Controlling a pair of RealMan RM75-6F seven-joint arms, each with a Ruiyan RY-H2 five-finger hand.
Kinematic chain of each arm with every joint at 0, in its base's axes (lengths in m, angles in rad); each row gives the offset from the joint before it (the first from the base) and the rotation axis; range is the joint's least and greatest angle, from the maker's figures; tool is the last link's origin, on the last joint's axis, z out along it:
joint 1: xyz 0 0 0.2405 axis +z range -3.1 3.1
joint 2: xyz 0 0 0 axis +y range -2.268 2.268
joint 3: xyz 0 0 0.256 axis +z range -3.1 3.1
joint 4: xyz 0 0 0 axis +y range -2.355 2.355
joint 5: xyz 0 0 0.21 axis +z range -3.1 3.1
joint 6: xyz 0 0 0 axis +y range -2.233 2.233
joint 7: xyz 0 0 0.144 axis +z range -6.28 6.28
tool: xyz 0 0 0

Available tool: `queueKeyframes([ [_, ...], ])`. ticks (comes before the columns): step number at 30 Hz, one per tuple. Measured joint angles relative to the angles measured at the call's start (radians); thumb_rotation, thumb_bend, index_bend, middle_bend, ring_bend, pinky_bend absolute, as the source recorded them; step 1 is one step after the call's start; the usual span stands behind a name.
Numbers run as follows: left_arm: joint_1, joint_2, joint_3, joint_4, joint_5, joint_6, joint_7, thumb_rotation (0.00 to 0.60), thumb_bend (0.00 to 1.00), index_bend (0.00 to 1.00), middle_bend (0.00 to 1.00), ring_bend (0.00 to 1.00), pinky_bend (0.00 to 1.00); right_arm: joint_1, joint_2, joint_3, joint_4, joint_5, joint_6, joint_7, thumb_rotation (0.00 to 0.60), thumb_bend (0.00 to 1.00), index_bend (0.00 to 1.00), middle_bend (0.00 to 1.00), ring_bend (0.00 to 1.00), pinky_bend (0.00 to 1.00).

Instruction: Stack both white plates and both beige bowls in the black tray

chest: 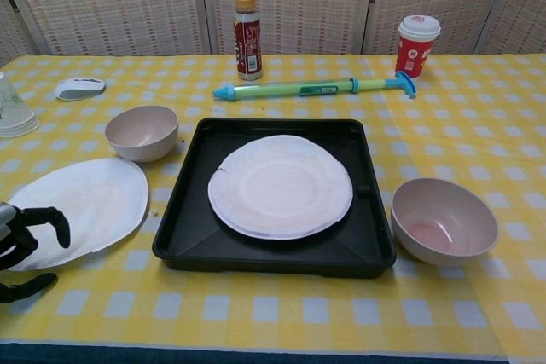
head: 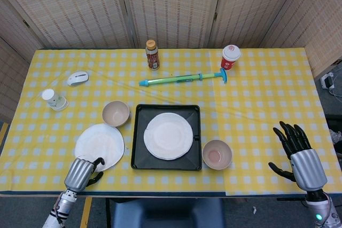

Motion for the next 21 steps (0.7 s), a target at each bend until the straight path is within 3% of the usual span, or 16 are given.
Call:
queueKeyframes([
  [13,-0.005,-0.071,-0.023,0.123,-0.015,0.049,-0.056,0.6,0.42,0.59,1.0,1.0,1.0,0.0,0.008,0.002,-0.005,0.004,-0.005,0.028,0.6,0.18,0.0,0.0,0.0,0.0],
  [21,-0.006,-0.104,-0.027,0.193,-0.024,0.07,-0.075,0.6,0.57,0.67,1.0,1.0,1.0,0.006,0.024,-0.008,-0.012,0.002,-0.035,0.033,0.6,0.18,0.0,0.0,0.0,0.0],
])
